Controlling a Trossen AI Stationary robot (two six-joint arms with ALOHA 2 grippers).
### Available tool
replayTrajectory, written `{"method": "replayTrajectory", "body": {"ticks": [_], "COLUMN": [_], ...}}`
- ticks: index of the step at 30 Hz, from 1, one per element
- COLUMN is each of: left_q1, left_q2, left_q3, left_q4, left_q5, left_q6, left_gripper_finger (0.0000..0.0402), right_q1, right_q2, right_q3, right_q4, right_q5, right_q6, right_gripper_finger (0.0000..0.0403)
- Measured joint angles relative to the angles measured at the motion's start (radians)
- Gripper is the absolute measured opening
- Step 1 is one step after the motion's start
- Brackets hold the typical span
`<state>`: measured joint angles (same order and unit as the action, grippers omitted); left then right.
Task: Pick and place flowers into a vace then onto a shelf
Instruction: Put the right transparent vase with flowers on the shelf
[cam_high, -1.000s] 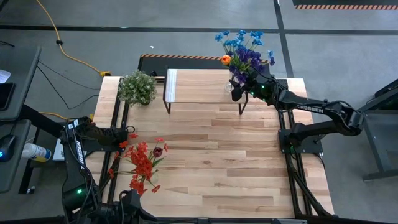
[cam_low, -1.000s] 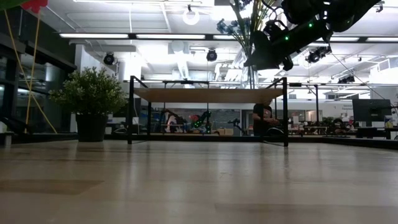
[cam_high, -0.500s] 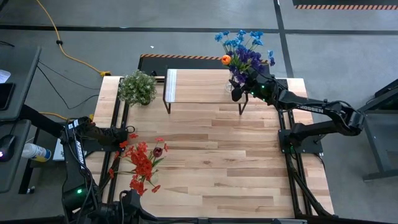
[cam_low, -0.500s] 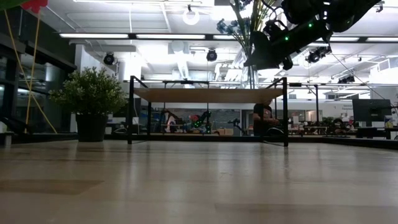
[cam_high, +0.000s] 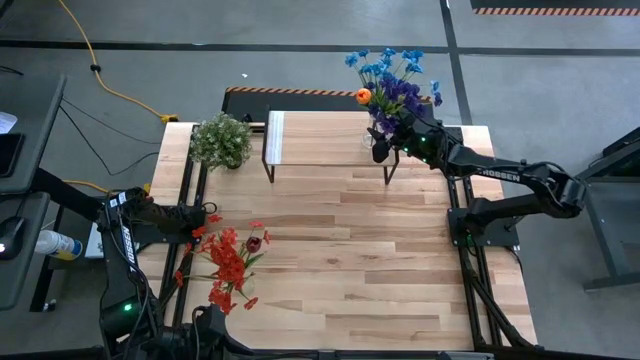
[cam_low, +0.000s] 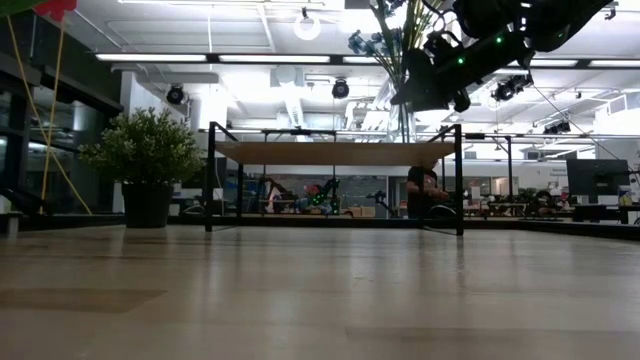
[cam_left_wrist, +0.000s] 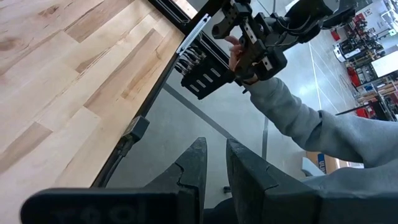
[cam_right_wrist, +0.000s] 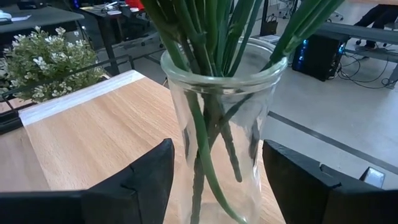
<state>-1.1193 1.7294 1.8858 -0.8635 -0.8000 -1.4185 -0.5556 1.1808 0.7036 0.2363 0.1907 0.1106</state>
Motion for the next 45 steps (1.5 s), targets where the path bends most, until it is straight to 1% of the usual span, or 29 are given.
{"method": "replayTrajectory", "body": {"ticks": [11,14,31,35,41,45], "left_q1": [0.000,0.000,0.000,0.000,0.000,0.000], "left_q2": [0.000,0.000,0.000,0.000,0.000,0.000], "left_q3": [0.000,0.000,0.000,0.000,0.000,0.000], "left_q4": [-0.005,-0.008,-0.030,-0.030,-0.030,-0.029], "left_q5": [0.005,0.005,0.006,0.005,0.005,0.005], "left_q6": [0.002,0.008,0.008,0.008,0.008,0.008], "left_gripper_finger": [0.0095,0.0095,0.0095,0.0095,0.0095,0.0095], "right_q1": [0.000,0.000,0.000,0.000,0.000,0.000], "right_q2": [-0.038,-0.043,-0.044,-0.044,-0.047,-0.070], "right_q3": [0.000,0.000,0.000,0.000,0.000,0.000], "right_q4": [-0.018,-0.019,-0.022,-0.022,-0.023,-0.024], "right_q5": [-0.012,-0.030,-0.051,-0.070,-0.071,-0.062], "right_q6": [-0.006,-0.006,-0.006,-0.006,-0.003,-0.006], "right_gripper_finger": [0.0234,0.0234,0.0236,0.0237,0.0237,0.0237]}}
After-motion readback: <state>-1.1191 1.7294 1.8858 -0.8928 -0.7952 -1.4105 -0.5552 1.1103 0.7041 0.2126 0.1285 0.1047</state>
